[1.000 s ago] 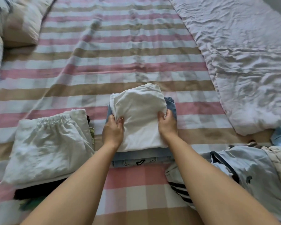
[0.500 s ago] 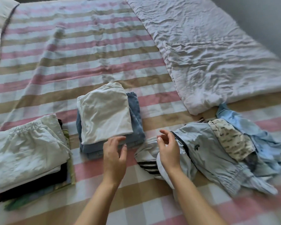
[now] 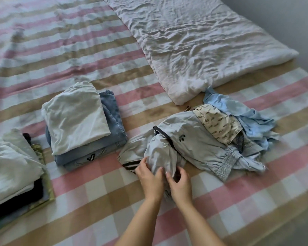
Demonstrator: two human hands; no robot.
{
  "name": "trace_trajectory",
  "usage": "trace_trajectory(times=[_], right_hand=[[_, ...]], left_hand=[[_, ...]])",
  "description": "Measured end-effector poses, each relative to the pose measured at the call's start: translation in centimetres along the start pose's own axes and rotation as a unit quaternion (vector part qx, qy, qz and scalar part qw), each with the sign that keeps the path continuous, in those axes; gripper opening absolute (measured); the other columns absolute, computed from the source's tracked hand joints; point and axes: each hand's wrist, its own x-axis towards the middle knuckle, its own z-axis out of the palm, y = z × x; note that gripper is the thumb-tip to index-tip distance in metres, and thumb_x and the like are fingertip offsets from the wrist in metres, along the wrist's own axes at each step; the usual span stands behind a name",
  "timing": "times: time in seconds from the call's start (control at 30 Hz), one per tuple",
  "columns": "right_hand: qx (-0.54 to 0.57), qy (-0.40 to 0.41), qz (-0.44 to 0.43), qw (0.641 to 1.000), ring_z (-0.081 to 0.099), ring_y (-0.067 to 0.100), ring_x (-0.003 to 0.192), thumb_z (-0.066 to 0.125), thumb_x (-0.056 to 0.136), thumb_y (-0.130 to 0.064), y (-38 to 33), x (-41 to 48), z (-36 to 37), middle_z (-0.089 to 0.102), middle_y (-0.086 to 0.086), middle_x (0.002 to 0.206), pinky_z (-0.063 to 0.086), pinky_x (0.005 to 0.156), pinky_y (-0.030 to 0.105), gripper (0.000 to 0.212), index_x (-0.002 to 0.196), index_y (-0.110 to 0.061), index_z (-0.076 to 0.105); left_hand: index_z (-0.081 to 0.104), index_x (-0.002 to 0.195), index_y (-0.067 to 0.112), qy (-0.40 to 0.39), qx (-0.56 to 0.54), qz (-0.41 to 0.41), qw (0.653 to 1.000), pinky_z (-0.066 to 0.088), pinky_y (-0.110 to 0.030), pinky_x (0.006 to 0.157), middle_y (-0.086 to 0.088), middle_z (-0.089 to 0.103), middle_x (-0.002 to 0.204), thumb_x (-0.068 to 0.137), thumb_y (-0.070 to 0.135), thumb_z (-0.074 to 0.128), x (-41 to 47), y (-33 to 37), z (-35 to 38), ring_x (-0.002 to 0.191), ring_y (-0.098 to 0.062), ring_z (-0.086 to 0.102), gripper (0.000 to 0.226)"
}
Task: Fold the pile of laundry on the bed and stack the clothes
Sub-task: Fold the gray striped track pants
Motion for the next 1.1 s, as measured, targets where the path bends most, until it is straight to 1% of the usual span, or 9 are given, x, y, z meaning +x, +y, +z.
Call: trace_trajectory(times=[0.1,0.23,0.33,0.43,0.57,0.7,0.8,0.87,1.1], right_hand=[[0.017,0.007,-0.001,1.0,0.056,0.025,0.108,0.066,0.084,-0.016,0.1,-0.1,0.0,0.061,0.013,0.115,0.041,0.087,0.027,0.041,0.121,-0.002,0.055],[0.034,-0.005,-0.029,0.999,0.061,0.026,0.094,0.065,0.084,-0.012,-0.5,-1.9,-0.2,0.066,0.011,0.099,0.046,0.08,0.031,0.024,0.105,0.0,0.062],[0.05,-0.019,-0.074,0.996,0.057,0.015,0.072,0.065,0.084,-0.01,-1.3,-5.4,-0.3,0.061,-0.004,0.073,0.043,0.063,0.02,0.007,0.08,-0.012,0.059],[0.068,-0.051,-0.101,0.991,0.053,0.004,0.059,0.064,0.084,-0.008,-1.9,-10.0,0.2,0.058,-0.006,0.061,0.043,0.057,0.016,0.019,0.07,-0.019,0.055],[0.097,-0.125,-0.121,0.98,0.057,0.002,0.061,0.061,0.085,-0.005,-2.0,-16.1,1.8,0.061,-0.006,0.064,0.045,0.056,0.013,0.016,0.075,-0.017,0.058],[0.105,-0.182,-0.131,0.969,0.046,0.002,0.053,0.061,0.085,-0.002,-1.7,-21.0,4.2,0.05,-0.01,0.056,0.038,0.05,0.016,0.028,0.067,-0.02,0.05],[0.11,-0.222,-0.135,0.959,0.053,0.008,0.061,0.06,0.085,-0.001,-1.4,-24.0,6.5,0.059,-0.003,0.067,0.043,0.054,0.02,0.018,0.075,-0.015,0.058],[0.11,-0.247,-0.138,0.953,0.053,0.007,0.061,0.06,0.085,-0.002,-1.2,-26.0,8.2,0.06,0.003,0.071,0.043,0.055,0.018,0.016,0.076,-0.015,0.059],[0.039,-0.302,-0.124,0.944,0.05,0.0,0.064,0.057,0.081,0.001,0.9,-29.4,13.2,0.056,-0.012,0.067,0.04,0.062,0.014,0.03,0.069,-0.026,0.051]], left_hand=[[0.057,0.107,0.009,0.01,-0.068,-0.042,0.997,0.043,-0.018,0.074,0.0,0.056,0.086,0.08,-0.003,0.064,0.0,-0.1,-0.3,0.083,-0.015,0.055,0.03],[0.059,0.079,0.017,0.006,-0.113,-0.025,0.993,0.047,-0.021,0.068,-0.003,0.061,0.076,0.079,-0.004,0.066,-1.5,-0.2,-2.6,0.074,-0.017,0.058,0.023],[0.062,0.076,0.014,0.02,-0.14,0.005,0.99,0.048,-0.018,0.064,-0.003,0.063,0.073,0.078,-0.004,0.067,-3.7,-0.2,-5.2,0.068,-0.012,0.058,0.02],[0.063,0.075,0.012,0.037,-0.163,0.024,0.986,0.048,-0.014,0.062,-0.002,0.064,0.071,0.078,-0.004,0.067,-6.4,-0.5,-8.8,0.065,-0.007,0.059,0.017],[0.064,0.077,0.012,0.063,-0.18,0.016,0.981,0.05,-0.016,0.061,0.0,0.067,0.069,0.079,0.0,0.068,-9.8,-2.5,-14.3,0.066,-0.008,0.062,0.012],[0.065,0.077,0.013,0.128,-0.193,0.0,0.973,0.052,-0.02,0.064,0.0,0.068,0.071,0.078,0.003,0.069,-12.4,-5.1,-19.4,0.07,-0.013,0.063,0.011],[0.064,0.076,0.014,0.175,-0.19,-0.005,0.966,0.051,-0.024,0.066,-0.002,0.067,0.072,0.079,0.002,0.068,-13.8,-6.8,-22.8,0.07,-0.016,0.061,0.013],[0.064,0.077,0.014,0.21,-0.186,-0.007,0.96,0.051,-0.02,0.065,-0.004,0.066,0.074,0.079,0.002,0.068,-14.5,-7.9,-25.0,0.069,-0.016,0.06,0.013],[0.065,0.081,0.019,0.256,-0.147,-0.009,0.955,0.049,-0.01,0.064,0.001,0.068,0.078,0.081,0.005,0.068,-15.4,-11.7,-30.1,0.072,-0.008,0.063,0.014]])
